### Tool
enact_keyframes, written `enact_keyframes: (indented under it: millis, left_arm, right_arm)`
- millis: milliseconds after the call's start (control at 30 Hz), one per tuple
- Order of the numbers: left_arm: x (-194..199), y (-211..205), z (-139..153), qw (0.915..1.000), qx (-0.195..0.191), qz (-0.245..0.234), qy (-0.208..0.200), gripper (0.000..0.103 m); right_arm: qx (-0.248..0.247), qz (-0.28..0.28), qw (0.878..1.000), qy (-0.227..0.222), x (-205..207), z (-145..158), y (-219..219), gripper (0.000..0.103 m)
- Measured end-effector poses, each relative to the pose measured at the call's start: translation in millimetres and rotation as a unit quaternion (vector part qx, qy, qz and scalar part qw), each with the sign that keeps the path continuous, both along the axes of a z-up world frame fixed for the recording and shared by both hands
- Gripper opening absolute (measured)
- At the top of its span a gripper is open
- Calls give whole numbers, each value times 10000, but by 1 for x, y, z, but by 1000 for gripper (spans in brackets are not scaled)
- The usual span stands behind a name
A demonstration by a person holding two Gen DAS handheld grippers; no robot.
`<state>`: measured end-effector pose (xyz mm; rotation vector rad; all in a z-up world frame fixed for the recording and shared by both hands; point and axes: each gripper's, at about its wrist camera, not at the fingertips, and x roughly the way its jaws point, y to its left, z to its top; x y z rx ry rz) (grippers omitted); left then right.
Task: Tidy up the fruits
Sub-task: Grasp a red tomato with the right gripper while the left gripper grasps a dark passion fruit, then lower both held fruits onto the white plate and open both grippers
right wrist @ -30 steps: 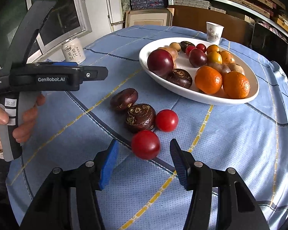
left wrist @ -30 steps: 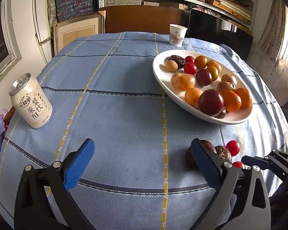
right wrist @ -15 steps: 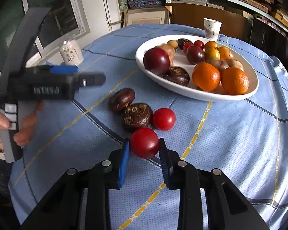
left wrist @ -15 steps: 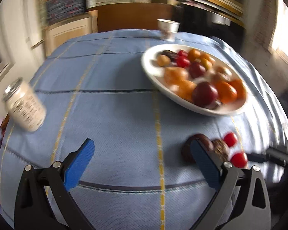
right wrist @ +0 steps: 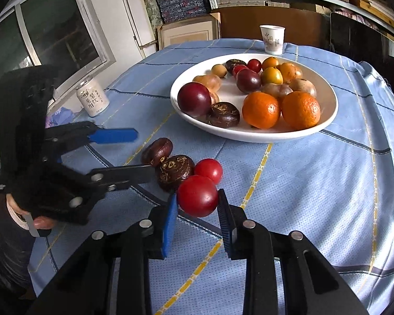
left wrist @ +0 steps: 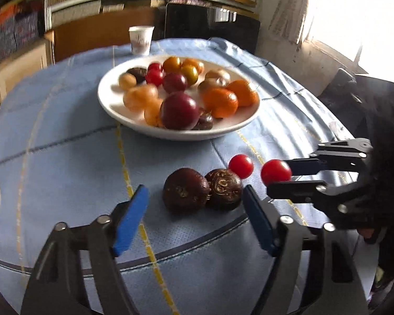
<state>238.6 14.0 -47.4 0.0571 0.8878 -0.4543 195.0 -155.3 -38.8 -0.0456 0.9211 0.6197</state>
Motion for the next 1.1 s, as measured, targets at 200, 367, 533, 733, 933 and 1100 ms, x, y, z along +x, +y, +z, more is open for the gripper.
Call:
enact_keyframes:
  millis: [200,367,533,733,933,1100]
  left_arm:
    - [15,1,-14,9983,-390,25,427,60]
    - [27,11,-20,9929,-937,61,725,60]
    - [30,18,-21,9898,-1153,136,825,54]
    - [28,15,-18,9935,-885,175,695,43]
    - [17,8,-12,9975,-536,130,440,42]
    - [6,10,0,9978,-597,150,238,42]
  right_arm:
    - [-41,-3,10000,-41,-1,0,1,30]
    - [-92,19,9999,-74,-3,0,3,30]
    - [-109,6,9999,-93,-3,0,3,31]
    - [-104,-15,9999,-94,-2,-1,1,30]
    - [-120,-20,9999,-92,-1,-2,2,30]
    - [-125,-28,9999,-79,-1,-2,1,30]
